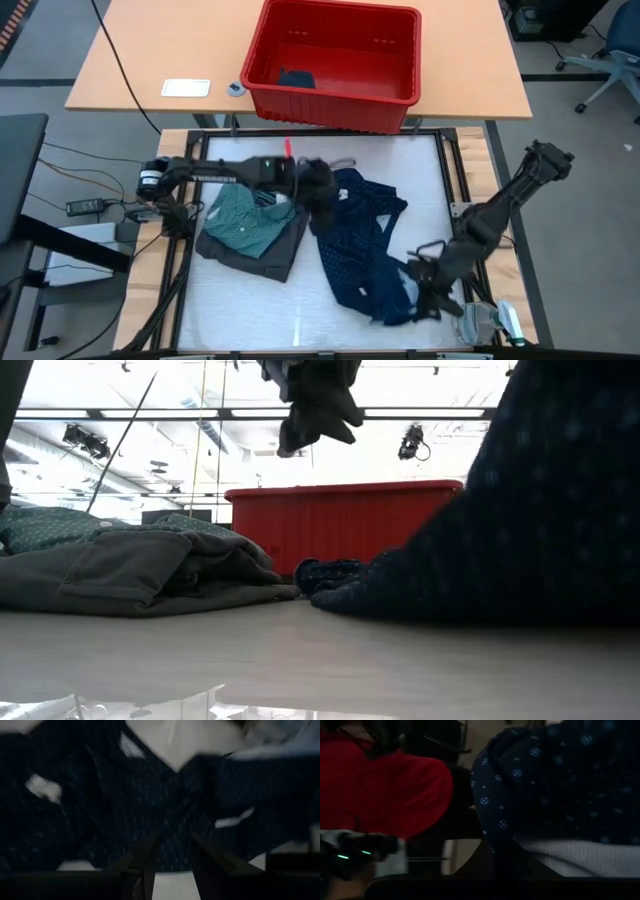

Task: Fold laundry
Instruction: Fold the dark blue polo

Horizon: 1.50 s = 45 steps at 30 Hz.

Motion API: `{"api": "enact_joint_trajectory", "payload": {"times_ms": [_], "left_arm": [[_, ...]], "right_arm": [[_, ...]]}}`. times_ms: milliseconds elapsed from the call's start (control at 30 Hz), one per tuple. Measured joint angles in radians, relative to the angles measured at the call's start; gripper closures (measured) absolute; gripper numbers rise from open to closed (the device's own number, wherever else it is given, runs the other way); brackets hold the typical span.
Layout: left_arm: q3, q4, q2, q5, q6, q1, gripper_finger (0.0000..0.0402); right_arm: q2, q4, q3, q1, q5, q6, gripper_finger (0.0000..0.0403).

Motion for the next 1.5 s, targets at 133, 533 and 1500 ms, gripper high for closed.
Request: {"api": "enact_joint_trajectory", "payload": {"times_ms": [133, 533, 1500], "left_arm": [[0.0, -0.003, 0.018, -0.04, 0.002, -0.096, 0.0287], [-0.002, -0.004, 0.05, -0.163, 0.009, -0.257, 0.0287], [0.0, -0.065, 0.367, -0.058, 0.072, 0.396, 0.0287]], "right_arm": [[0.122, 0.171, 0.001, 0.098, 0.019, 0.199, 0.0391], [0.444, 0.48, 0.001, 0.186, -0.11, 0.625, 0.0273], [0.189, -0.508, -0.001, -1.029, 0.149, -0.632, 0.0277]]}}
